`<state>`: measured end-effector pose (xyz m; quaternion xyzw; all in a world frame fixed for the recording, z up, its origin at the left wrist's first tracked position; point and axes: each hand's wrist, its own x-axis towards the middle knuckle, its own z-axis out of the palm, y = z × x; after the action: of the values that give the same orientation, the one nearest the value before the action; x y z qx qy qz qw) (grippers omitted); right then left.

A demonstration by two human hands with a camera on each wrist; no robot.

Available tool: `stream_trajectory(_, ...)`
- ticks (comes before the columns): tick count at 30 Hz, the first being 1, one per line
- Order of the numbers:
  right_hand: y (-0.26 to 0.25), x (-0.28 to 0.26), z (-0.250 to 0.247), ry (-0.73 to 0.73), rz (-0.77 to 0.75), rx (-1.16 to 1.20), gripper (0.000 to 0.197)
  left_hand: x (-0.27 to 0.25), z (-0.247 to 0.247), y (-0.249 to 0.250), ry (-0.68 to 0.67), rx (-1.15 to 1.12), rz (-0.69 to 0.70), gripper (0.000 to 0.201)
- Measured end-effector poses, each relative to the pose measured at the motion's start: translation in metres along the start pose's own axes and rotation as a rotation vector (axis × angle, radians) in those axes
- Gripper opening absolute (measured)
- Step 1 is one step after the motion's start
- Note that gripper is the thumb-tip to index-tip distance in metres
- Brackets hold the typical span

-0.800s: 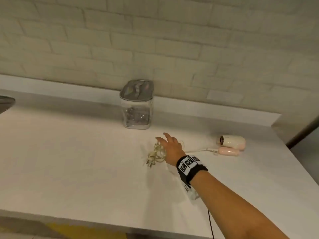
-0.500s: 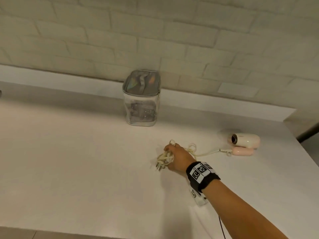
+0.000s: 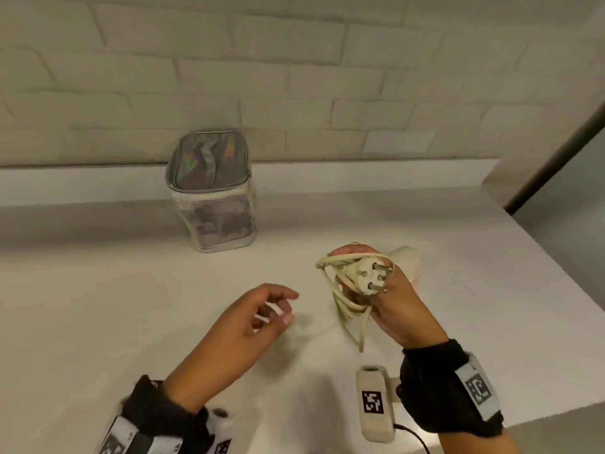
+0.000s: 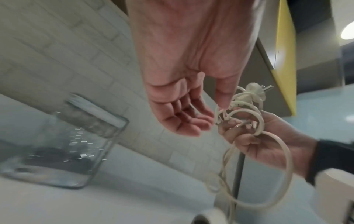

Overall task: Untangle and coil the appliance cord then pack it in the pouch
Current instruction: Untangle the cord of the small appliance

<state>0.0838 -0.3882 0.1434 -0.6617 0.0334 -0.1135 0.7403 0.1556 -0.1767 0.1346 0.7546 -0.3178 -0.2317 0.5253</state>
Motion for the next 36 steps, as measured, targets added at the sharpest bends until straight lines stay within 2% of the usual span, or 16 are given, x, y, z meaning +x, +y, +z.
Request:
stream_trajectory(2,-0.009,-0.003,-0.004,0.023,-0.01,0.098,0.034,0.022,0.01,0.023,0.028,-0.139,0.083,0.029)
stream_trajectory(5,-0.021,-0.005,-0.01,0.046,-0.027,-0.017,0.063,0.048,0.028,0.049,0.006,-0.33,0.064,0.039)
stream_trajectory(8,-0.028,-0.007,-0.007,0.036,-0.044,-0.215,0.062,0.058,0.041,0.06,-0.044,-0.431,0.011,0.043)
stream_trajectory(10,-0.026,-0.008,-0.004,0.016,-0.056,-0.266,0.061,0.06,0.044,0.063,-0.056,-0.466,0.002,0.044)
stream_trajectory(13,-0.031,-0.01,-0.004,-0.038,-0.036,-0.233,0.065,0.064,0.038,0.063,-0.069,-0.546,-0.026,0.036)
stream_trajectory(16,-0.036,-0.011,-0.007,-0.128,0.004,-0.14,0.07,0.066,0.032,0.06,-0.047,-0.54,-0.046,0.047)
stream_trajectory(18,-0.035,-0.01,-0.004,-0.08,-0.017,-0.136,0.059,0.067,0.03,0.058,-0.021,-0.509,-0.044,0.052)
stream_trajectory(22,-0.036,-0.008,-0.003,0.111,-0.12,-0.119,0.023,0.064,0.029,0.06,0.03,-0.428,-0.011,0.052)
stream_trajectory(23,-0.038,-0.006,-0.005,0.164,-0.133,-0.118,0.022,0.063,0.03,0.061,0.038,-0.428,-0.005,0.051)
stream_trajectory(26,-0.043,-0.002,-0.016,0.24,-0.109,-0.131,0.042,0.062,0.032,0.061,0.04,-0.407,0.024,0.046)
stream_trajectory(31,-0.049,0.007,-0.024,0.228,-0.099,-0.315,0.011,0.063,0.035,0.062,0.063,-0.333,0.055,0.031)
stream_trajectory(33,-0.052,0.01,-0.028,0.223,-0.132,-0.426,0.006,0.064,0.037,0.063,0.081,-0.298,0.066,0.028)
stream_trajectory(36,-0.056,0.014,-0.032,0.208,-0.176,-0.628,0.007,0.065,0.04,0.065,0.18,-0.228,0.118,0.031)
